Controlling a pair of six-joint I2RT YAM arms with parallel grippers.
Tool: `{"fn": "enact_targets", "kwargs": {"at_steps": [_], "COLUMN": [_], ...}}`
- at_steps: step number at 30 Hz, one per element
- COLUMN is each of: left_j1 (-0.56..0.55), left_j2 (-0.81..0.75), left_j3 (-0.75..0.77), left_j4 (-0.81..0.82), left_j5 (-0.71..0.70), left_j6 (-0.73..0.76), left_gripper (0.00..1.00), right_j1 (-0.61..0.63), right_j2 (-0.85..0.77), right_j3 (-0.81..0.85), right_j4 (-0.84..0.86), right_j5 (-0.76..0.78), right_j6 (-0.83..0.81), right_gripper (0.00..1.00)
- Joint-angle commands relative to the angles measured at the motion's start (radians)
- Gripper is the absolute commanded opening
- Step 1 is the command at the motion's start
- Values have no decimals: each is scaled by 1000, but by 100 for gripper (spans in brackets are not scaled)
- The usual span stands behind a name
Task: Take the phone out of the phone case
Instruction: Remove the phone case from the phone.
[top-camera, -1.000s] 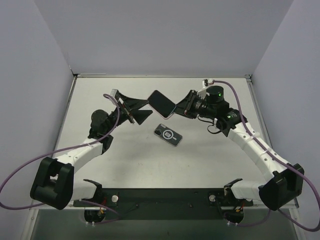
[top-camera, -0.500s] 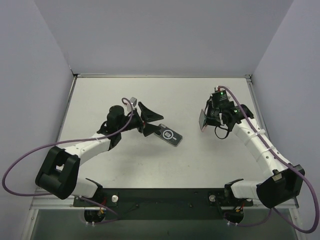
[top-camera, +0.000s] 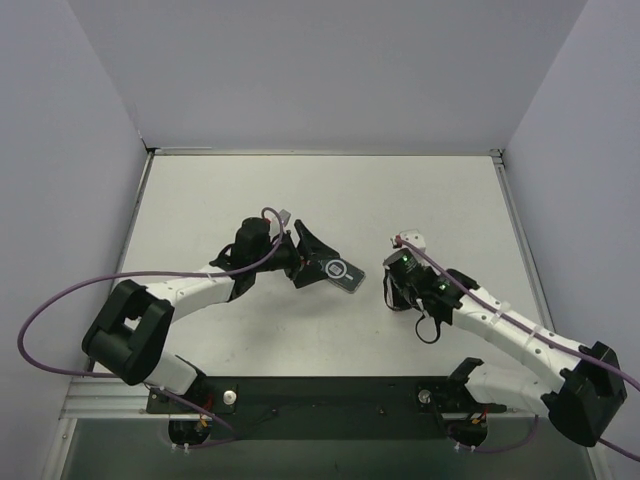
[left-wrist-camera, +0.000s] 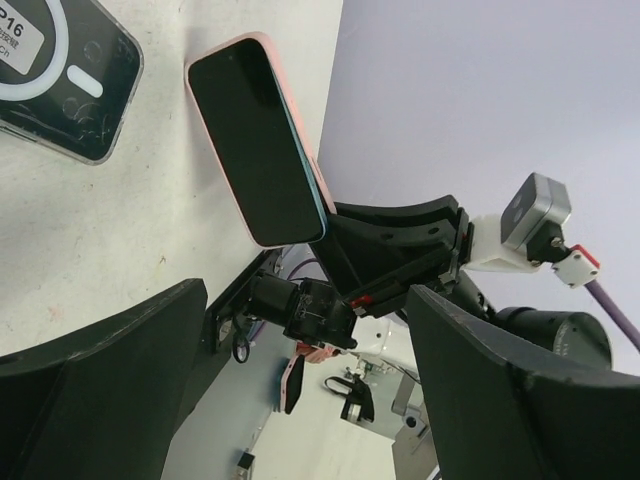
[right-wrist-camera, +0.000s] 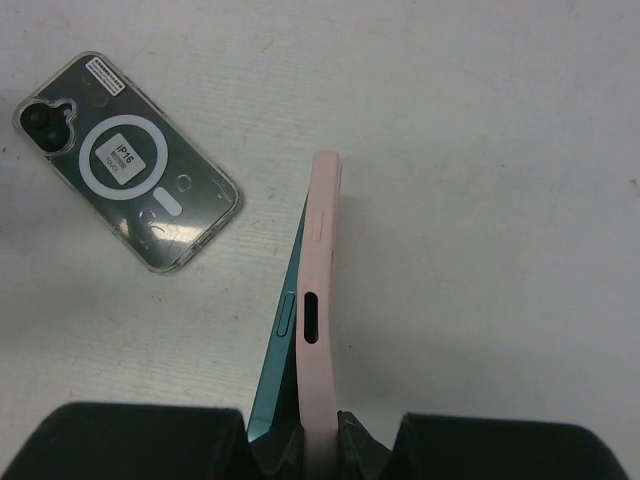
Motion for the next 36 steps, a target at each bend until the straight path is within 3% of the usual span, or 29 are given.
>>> {"fn": "enact_targets", "kwargs": {"at_steps": [1,4,6,9,22,36], "left_j1": [-10,-14,-17,-26,-69,-98], "left_j2": [6,9,17,28,60,78], "left_j3": [-3,-11,-14,-14,-31,-57], "left_j4": [79,83,91,97,119,149], "left_j5": [-11,-13,-13,-8,-19,-28], "left_j6": [5,3,3,2,-12,-20], "left_gripper": [92,92,92,92,91,92], "right_j1": [32,32,32,34,29,-17], "right_j2": [-96,-99,-83,-53,92,296], "right_j3": [-142,-198,-218,-253,-293,-361], "right_j4": [202,230,237,266,421,619], "right_j5": [83,56,45,19,30,-90], "right_j6": [100,143,162,194,216,230], "right_gripper": [0,2,15,18,18,15]}}
